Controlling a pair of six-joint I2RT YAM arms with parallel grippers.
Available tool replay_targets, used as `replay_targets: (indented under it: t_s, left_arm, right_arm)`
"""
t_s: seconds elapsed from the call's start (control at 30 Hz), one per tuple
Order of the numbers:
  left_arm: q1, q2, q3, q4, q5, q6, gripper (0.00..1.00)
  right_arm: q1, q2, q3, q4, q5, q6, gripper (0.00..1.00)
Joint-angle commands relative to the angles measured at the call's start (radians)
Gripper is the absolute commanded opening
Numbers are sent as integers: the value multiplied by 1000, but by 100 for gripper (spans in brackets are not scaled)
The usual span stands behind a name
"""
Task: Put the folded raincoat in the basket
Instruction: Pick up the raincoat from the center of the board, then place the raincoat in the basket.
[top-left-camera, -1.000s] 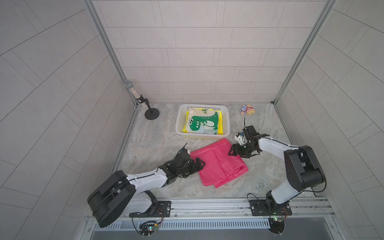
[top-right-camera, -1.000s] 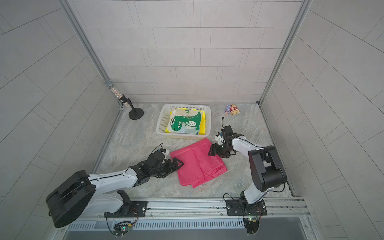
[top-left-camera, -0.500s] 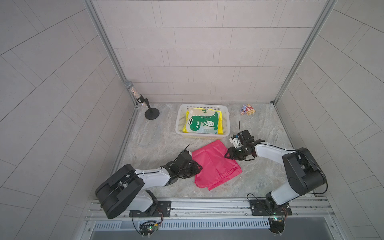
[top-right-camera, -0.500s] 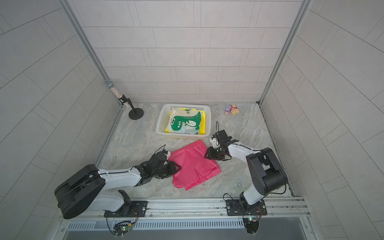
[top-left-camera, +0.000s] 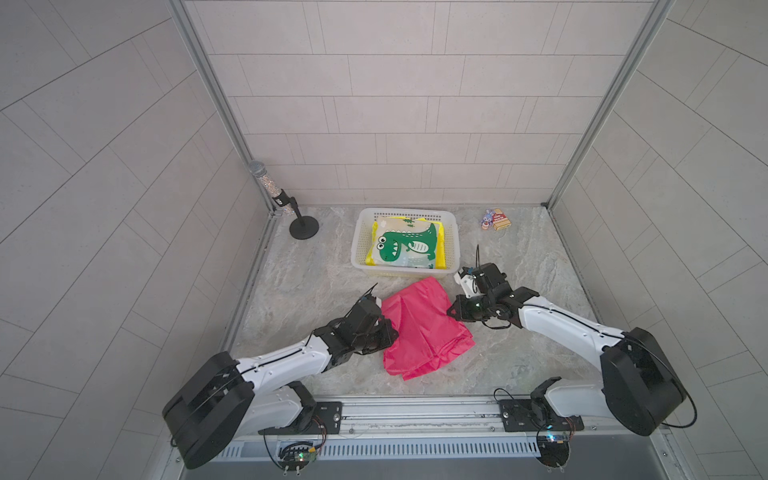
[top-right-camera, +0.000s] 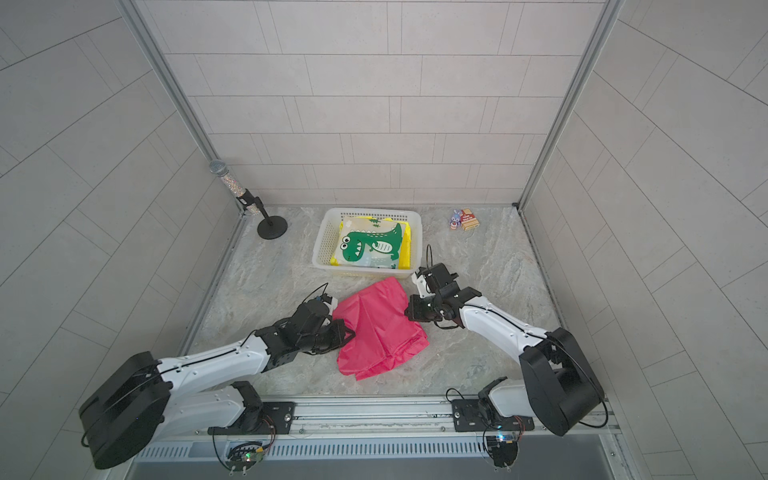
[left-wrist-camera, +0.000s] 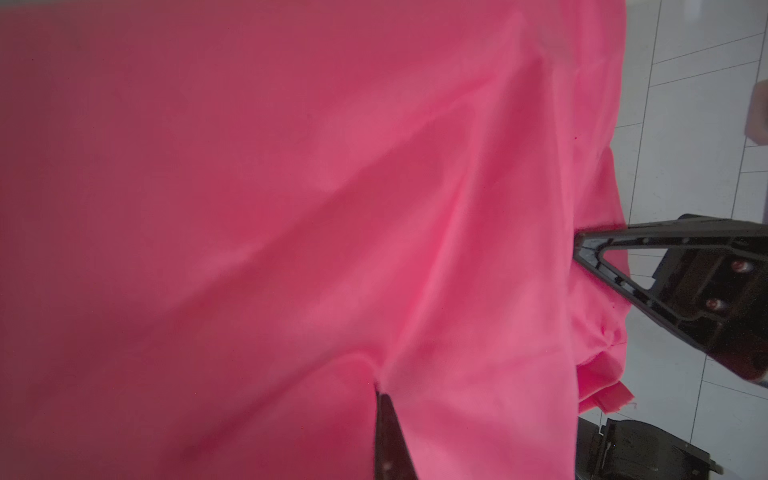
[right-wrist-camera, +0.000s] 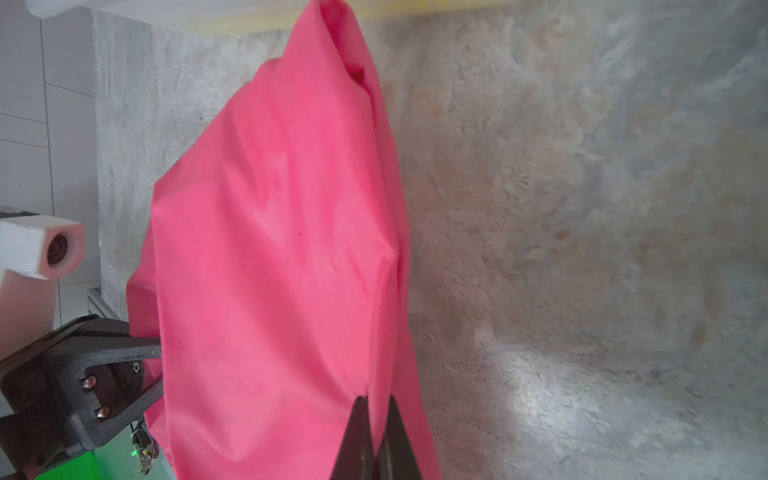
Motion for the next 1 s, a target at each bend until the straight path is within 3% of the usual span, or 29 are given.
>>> replay_targets:
  t_s: [0.0,0.3,0.53,0.73,0.97]
  left_arm:
    - [-2,-71,75,-87,-45,48,0]
    - [53,-128,258,-314,-29,141,0]
    - [266,-38,451,-426,117,265,0]
    - [402,161,686,-494,203,425,0]
    - [527,437,899,-417,302,482,0]
  right_arm:
    - [26,-63,43,-47,20,25,0]
    - [33,-153,173,-155,80,60,0]
    - [-17,-64,380,-207,61,50,0]
    - [-73,116,575,-179,50,62,0]
    - [-136,355,743,-68,-9,105,0]
